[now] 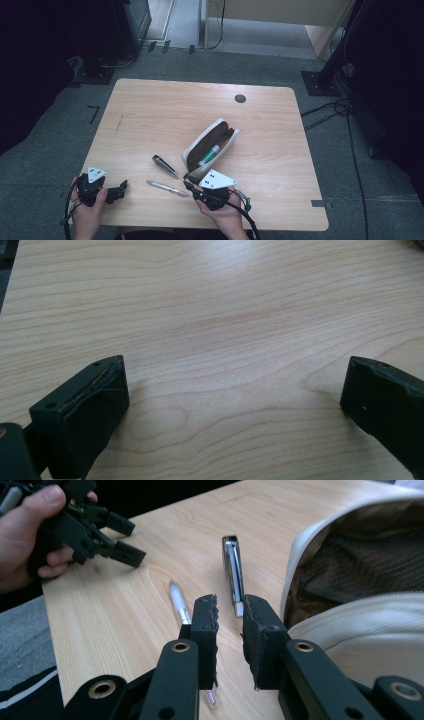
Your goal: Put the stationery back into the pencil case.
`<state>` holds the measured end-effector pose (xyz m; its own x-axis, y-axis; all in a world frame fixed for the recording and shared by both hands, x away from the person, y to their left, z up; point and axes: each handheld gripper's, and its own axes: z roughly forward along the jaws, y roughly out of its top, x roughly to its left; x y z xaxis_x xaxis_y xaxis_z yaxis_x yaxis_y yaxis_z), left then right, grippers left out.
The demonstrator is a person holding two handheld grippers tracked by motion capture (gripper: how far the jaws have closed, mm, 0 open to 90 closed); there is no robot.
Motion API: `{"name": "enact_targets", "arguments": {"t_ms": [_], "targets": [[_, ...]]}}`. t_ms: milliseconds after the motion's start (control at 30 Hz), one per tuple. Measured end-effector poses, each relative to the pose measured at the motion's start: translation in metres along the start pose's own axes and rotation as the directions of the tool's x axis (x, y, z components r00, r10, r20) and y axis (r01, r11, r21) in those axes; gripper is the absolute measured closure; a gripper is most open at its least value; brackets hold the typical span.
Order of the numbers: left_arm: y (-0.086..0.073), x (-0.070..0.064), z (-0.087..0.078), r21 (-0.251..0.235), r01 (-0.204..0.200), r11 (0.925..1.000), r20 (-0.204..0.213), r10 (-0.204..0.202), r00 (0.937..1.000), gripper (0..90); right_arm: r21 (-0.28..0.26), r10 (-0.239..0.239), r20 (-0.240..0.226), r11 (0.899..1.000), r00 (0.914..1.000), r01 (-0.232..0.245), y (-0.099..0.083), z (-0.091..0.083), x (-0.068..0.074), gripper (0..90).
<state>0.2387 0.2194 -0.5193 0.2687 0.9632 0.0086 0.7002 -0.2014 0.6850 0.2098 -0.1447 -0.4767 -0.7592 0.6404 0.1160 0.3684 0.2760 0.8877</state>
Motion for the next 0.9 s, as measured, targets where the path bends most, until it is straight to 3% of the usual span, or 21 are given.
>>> {"name": "enact_targets", "arguments": {"t_ms": [367,533,900], "targets": [[0.0,0.0,0.0,0.0,0.0,1.0,0.0,0.0,1.0,0.0,0.09,-0.043,0.013,0.995,0.999,0.041,-0.013,0.015,0.003,74.8],[0.0,0.0,0.0,0.0,0.0,1.0,-0.001,0.0,1.0,0.0,0.15,-0.087,0.019,0.985,0.996,0.083,-0.018,0.022,0.005,73.1],[0.0,0.0,0.0,0.0,0.0,1.0,0.0,0.0,1.0,0.0,0.23,-0.138,-0.004,0.964,0.9904,0.135,-0.024,0.036,0.011,70.8]]}}
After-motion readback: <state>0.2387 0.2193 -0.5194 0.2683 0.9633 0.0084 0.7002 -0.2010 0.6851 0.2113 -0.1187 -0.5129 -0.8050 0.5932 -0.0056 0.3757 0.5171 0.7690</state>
